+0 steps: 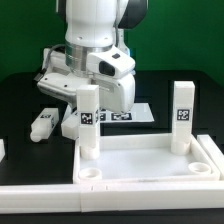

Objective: Assemble desk

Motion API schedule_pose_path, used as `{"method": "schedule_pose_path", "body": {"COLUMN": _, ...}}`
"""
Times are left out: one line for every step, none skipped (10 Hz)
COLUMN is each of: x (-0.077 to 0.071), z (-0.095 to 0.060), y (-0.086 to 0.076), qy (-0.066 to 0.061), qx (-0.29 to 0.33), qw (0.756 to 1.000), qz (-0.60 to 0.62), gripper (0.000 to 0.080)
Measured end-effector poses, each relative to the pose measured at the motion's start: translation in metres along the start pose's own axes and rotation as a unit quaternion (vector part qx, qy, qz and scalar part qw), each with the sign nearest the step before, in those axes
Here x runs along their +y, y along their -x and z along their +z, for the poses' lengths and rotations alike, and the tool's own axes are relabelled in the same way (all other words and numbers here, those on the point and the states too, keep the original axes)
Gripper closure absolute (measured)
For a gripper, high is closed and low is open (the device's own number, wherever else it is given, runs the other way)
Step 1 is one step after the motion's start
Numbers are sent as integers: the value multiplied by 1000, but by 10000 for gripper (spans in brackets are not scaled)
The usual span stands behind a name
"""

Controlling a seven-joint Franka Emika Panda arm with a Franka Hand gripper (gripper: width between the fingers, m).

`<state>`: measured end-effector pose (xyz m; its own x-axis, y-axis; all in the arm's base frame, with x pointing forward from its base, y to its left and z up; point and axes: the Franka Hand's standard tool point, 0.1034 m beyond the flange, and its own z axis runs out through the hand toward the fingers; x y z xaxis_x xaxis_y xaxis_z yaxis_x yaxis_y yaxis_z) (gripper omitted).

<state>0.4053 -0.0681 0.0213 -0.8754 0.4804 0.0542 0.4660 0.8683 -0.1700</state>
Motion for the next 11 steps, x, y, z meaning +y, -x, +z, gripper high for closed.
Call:
{"method": "schedule_pose_path", "body": {"x": -2, "z": 0, "y": 1, "qy": -2, "qx": -1, "qw": 1000, "qz": -9, "gripper": 515}}
{"method": "schedule_pose_path", "body": {"x": -3, "z": 2, "y": -1, "qy": -4, "qx": 0, "qw": 1000, "qz": 17, "gripper": 515}}
{"method": "schedule_pose_path", "body": {"x": -4, "z": 6, "y": -3, "qy": -6, "qx": 4, "qw": 999, "qz": 37, "gripper": 515}}
{"method": "schedule_pose_path", "body": {"x": -5, "z": 11, "y": -5, "qy": -11, "qx": 9, "qw": 998, "qz": 54, "gripper": 515}}
{"method": "schedule_pose_path", "body": {"x": -4, "z": 13, "y": -6, "qy": -19, "qx": 16, "qw": 996, "qz": 80, "gripper": 515}}
{"method": "schedule_pose_path", "body": {"x": -3, "z": 13, "y": -5, "qy": -23, "qx": 18, "qw": 996, "qz": 90, "gripper": 515}}
{"method": "schedule_pose_path", "body": {"x": -4, "z": 14, "y": -5, "qy": -23, "qx": 18, "qw": 995, "qz": 91, "gripper": 515}}
{"method": "schedule_pose_path", "body": {"x": -5, "z": 14, "y": -5, "qy": -23, "qx": 18, "qw": 995, "qz": 92, "gripper": 426}}
{"method": "schedule_pose_path", "body": {"x": -5, "z": 14, "y": -5, "qy": -23, "qx": 18, "qw": 995, "qz": 96, "gripper": 291}}
{"method": "schedule_pose_path", "body": {"x": -5, "z": 12, "y": -5, "qy": -25, "qx": 18, "qw": 993, "qz": 113, "gripper": 291}}
{"method": "schedule_pose_path", "body": {"x": -7, "z": 0, "y": -7, "qy": -33, "qx": 15, "qw": 991, "qz": 130, "gripper": 180}}
